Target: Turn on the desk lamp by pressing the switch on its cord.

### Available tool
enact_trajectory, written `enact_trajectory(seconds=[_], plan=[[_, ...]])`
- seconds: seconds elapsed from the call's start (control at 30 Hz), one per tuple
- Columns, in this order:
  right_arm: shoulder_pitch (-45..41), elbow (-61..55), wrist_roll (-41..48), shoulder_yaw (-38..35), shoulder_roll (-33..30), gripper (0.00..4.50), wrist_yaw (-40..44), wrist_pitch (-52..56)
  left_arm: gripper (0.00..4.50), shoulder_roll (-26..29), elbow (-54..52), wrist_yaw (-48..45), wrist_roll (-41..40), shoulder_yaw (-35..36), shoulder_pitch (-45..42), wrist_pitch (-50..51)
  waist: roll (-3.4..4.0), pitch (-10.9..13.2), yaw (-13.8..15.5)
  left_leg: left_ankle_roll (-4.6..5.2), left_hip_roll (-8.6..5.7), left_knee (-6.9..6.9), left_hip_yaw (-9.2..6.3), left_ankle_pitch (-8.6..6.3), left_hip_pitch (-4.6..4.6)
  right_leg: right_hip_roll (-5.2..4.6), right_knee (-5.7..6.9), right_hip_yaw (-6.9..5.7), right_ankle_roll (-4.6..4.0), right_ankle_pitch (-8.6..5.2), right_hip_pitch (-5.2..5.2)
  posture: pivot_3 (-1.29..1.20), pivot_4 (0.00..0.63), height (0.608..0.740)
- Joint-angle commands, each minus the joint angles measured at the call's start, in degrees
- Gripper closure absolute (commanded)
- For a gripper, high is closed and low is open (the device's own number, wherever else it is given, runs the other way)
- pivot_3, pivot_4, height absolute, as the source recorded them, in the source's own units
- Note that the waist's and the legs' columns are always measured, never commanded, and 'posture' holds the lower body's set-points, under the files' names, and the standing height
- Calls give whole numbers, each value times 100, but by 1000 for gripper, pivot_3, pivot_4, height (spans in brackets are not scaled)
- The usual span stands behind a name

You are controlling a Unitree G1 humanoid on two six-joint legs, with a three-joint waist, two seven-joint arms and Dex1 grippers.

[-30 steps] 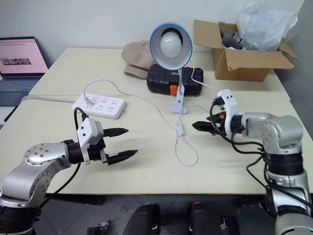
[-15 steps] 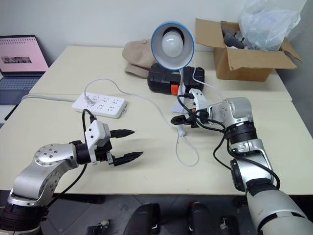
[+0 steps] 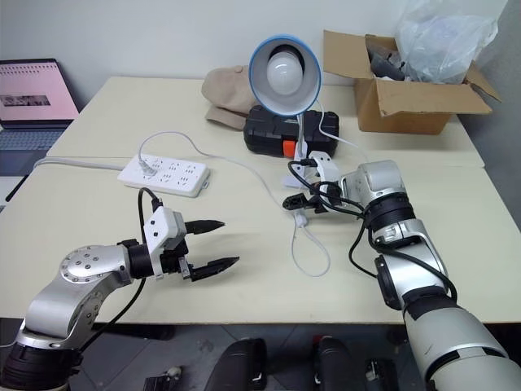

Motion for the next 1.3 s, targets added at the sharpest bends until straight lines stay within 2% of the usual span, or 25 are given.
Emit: enact_trajectory(seconds=[0.03,0.07,0.1,0.13,0.17,0.37,0.47,0.6,0.87,0.97,1.03,1.17,1.3], plan=[[-194,17,-78,-9,37,26,111,-79,0,-25,-207,38,38,43,27,-163,0,0,-1,0,0,0,0,0,0,0,0,0,0,0,0,0,150,740],[-187,37,-101,-4,47,26,120,-101,0,-32,-202,34,51,33,35,-179,0,0,-2,0,0,0,0,0,0,0,0,0,0,0,0,0,150,740],[-181,43,-118,-2,58,394,123,-107,0,-38,-203,34,59,28,45,-189,0,0,-3,0,0,0,0,0,0,0,0,0,0,0,0,0,150,740],[-184,55,-135,-6,72,421,126,-115,0,-43,-199,32,64,23,51,-199,0,0,-4,0,0,0,0,0,0,0,0,0,0,0,0,0,150,740],[-199,78,-156,-8,91,652,128,-138,0,-47,-178,27,78,11,50,-221,0,0,-5,0,0,0,0,0,0,0,0,0,0,0,0,0,150,740],[-247,268,-280,-105,188,2384,71,-307,0,-63,-131,-6,115,7,72,-286,0,0,-10,0,0,0,1,0,0,0,0,0,-1,0,0,0,150,740],[-262,387,-311,-158,221,2955,57,-435,0,-54,-71,-21,118,13,70,-287,0,0,-12,0,0,0,1,0,0,0,0,0,-1,0,0,0,150,740],[-286,484,-298,-245,212,3997,68,-561,0,-48,3,-46,159,2,57,-332,0,0,-13,0,0,0,0,0,0,0,0,0,0,0,0,0,150,740],[-265,326,-101,-705,107,4103,65,-768,0,-54,129,-72,97,60,-108,-285,1,1,-8,0,0,0,0,0,-1,-1,-1,-1,-1,1,0,0,150,740],[-7,-339,176,-1121,2,4103,138,-1021,0,-62,201,-66,-103,178,-320,-95,1,1,3,0,0,-1,0,0,-1,-1,0,-2,0,0,-1,0,150,740],[395,-1180,470,-1295,-48,4103,371,-1099,0,-63,203,-89,-395,233,-539,278,1,1,5,0,0,0,-3,0,-5,-1,0,-5,1,-1,-3,0,150,740],[1154,-2663,1031,-1384,-250,4104,771,-782,0,26,191,-178,-1022,317,-1039,1086,0,1,22,0,-1,0,-8,0,-9,-1,-3,-8,3,-2,0,0,150,740],[1627,-3653,1679,-1706,-298,4104,707,-302,0,-12,711,-164,-1580,607,-1876,1687,1,1,22,0,-1,1,-11,0,-8,0,0,-12,4,-2,0,0,150,740]])
